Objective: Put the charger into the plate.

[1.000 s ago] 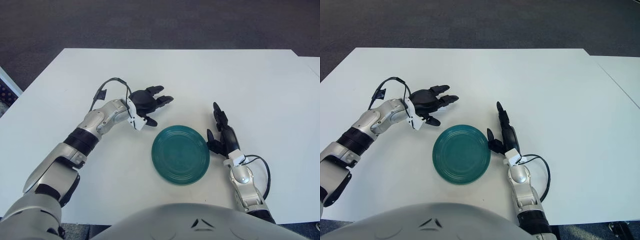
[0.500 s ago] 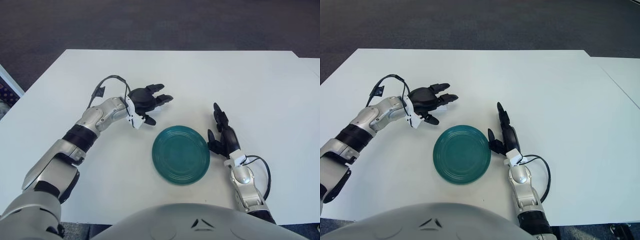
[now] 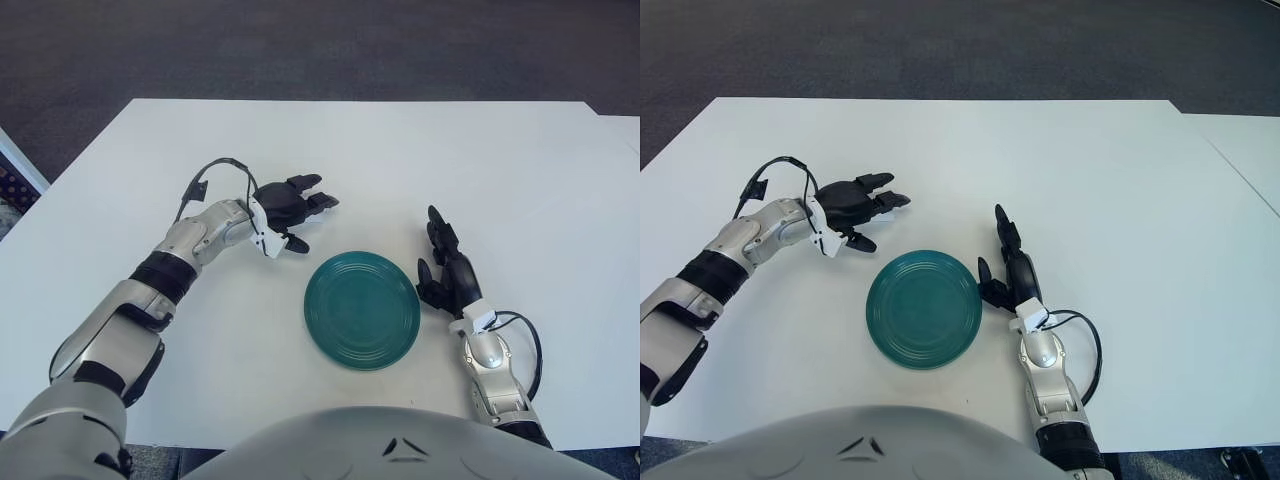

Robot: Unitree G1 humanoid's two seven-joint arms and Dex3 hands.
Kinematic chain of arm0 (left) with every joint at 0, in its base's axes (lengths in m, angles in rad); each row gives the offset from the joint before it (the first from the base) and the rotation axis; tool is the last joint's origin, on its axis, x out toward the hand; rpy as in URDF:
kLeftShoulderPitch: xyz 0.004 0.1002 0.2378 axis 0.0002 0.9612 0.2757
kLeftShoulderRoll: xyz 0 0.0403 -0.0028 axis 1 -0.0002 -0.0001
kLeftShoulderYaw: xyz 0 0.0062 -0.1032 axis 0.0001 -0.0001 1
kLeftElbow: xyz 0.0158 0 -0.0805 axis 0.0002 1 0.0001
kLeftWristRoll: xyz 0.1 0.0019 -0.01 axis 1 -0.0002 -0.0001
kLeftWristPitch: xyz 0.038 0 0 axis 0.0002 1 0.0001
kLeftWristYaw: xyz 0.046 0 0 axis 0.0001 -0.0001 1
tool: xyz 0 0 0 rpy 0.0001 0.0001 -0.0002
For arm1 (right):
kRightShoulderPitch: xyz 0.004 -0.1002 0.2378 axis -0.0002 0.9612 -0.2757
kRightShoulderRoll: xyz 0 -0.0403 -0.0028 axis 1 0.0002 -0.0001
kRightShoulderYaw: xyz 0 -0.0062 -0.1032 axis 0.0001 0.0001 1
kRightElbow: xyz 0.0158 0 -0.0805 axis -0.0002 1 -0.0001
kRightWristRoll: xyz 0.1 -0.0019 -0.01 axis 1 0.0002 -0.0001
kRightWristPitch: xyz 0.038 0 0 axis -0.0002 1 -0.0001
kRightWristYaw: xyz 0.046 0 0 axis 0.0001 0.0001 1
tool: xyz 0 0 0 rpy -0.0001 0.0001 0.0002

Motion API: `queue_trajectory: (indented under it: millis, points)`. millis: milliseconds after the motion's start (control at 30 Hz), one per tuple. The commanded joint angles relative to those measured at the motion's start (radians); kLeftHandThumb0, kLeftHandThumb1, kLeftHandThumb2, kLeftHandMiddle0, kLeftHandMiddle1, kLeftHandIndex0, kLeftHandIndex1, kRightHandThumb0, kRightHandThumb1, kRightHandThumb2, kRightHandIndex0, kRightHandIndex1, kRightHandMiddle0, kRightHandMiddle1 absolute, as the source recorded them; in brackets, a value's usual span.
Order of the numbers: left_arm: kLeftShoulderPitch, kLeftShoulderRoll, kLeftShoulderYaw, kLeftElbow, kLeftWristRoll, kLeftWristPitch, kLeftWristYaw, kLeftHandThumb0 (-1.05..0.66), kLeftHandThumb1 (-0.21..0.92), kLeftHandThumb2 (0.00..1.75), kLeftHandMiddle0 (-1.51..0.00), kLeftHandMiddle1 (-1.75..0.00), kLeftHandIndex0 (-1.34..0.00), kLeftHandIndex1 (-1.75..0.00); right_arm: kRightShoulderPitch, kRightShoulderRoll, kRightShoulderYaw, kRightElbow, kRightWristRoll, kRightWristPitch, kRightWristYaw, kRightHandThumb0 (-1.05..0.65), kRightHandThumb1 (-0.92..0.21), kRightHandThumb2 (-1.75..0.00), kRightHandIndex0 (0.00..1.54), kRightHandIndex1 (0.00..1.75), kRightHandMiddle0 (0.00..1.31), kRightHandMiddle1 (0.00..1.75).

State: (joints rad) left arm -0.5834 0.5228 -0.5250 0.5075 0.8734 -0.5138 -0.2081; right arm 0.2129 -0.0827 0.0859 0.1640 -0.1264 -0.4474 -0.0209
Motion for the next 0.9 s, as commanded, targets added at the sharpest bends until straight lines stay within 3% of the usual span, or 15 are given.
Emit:
queue_trajectory:
  millis: [0, 500, 867]
  points:
    - [-0.024, -0.002, 0.001, 0.017, 0.002, 0.014, 0.026, -1.05, 0.92, 0.58, 0.0, 0.0, 0.0, -0.49, 0.064, 0.008, 0.002, 0.066, 0.008, 0.026, 0.005, -1.05, -0.92, -0.81, 0.0, 0.0, 0.0, 0.0]
    - [-0.048, -0.025, -0.016, 0.111, 0.034, 0.071, 0.136, -1.05, 0.92, 0.6, 0.0, 0.0, 0.0, -0.52, 0.067, 0.006, 0.003, 0.058, -0.012, 0.038, -0.006, -1.05, -0.92, -0.8, 0.0, 0.0, 0.0, 0.0]
    - [-0.05, -0.049, -0.003, 0.14, 0.004, 0.123, 0.154, -1.05, 0.92, 0.63, 0.0, 0.0, 0.0, -0.52, 0.07, 0.0, 0.006, 0.056, -0.028, 0.04, -0.017, -1.05, -0.92, -0.82, 0.0, 0.0, 0.0, 0.0]
